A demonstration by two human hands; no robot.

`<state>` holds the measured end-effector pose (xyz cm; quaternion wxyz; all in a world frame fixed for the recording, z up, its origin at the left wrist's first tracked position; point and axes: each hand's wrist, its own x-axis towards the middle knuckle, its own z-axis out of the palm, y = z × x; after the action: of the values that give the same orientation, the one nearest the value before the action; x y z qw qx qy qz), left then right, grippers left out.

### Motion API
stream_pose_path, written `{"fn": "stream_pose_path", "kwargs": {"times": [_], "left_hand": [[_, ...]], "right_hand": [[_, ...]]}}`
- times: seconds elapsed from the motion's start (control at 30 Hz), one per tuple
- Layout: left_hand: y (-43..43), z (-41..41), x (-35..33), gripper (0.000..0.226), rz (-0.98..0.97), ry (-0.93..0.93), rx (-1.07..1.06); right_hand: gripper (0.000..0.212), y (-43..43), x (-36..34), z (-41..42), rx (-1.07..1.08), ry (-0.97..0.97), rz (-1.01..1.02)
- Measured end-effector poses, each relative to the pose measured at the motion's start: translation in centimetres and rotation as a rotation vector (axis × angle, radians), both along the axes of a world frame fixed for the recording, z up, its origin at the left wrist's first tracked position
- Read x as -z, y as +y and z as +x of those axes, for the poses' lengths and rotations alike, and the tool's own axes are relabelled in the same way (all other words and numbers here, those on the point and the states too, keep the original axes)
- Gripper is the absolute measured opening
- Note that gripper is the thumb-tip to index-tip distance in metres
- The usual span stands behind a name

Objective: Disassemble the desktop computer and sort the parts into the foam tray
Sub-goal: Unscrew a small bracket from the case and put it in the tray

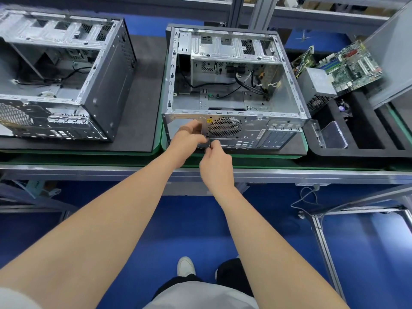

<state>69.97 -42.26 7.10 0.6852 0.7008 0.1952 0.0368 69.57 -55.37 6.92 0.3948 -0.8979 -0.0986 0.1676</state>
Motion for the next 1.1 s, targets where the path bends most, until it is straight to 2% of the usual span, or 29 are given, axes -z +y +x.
{"fn": "stream_pose_path", "kwargs": {"times": [0.03,0.1,0.17,0.23,0.3,0.43,0.6,0.67,0.73,0.87,0.97,1.1], "left_hand": [[-0.1,0.0,0.2,0.038,0.014,-0.005,-0.005],[-0.3,0.0,0.7,0.031,0.053,-0.021,-0.022],[-0.4,0.0,0.9,0.031,0.057,-0.036,-0.04],[-0.4,0.0,0.7,0.032,0.025,-0.035,-0.057],[-0.4,0.0,0.5,0.032,0.003,-0.026,-0.068],[-0.4,0.3,0.4,0.033,-0.048,0.004,-0.083],[-0.4,0.3,0.1,0.031,-0.045,0.023,-0.086],[-0.2,0.1,-0.1,0.037,-0.015,0.039,-0.06],[0.1,-0.1,-0.3,0.047,0.01,0.063,-0.011],[0.3,-0.2,-0.5,0.061,0.026,0.066,0.024],[0.1,-0.3,-0.5,0.058,-0.014,0.032,0.016],[-0.2,-0.3,-0.2,0.046,-0.004,0.002,0.001]], "right_hand": [[0.02,0.1,0.1,-0.3,-0.043,-0.112,-0.148],[0.029,0.3,0.5,-0.4,-0.056,-0.214,-0.263],[0.019,0.3,0.6,-0.4,-0.013,-0.231,-0.227],[0.013,0.1,0.4,-0.3,0.021,-0.169,-0.097],[0.018,-0.2,0.2,0.3,0.066,0.043,0.095],[0.029,-1.3,0.0,2.0,0.164,0.764,0.698],[0.032,-2.5,0.6,1.3,0.132,1.31,1.192],[0.036,-2.5,0.6,1.1,0.134,1.43,1.342],[0.033,-2.2,0.5,1.0,0.157,1.378,1.337],[0.028,-1.9,0.4,1.2,0.178,1.083,1.095],[0.026,-1.6,0.3,1.1,0.132,0.792,0.83],[0.019,-0.4,-0.2,0.4,0.141,0.32,0.363]]}}
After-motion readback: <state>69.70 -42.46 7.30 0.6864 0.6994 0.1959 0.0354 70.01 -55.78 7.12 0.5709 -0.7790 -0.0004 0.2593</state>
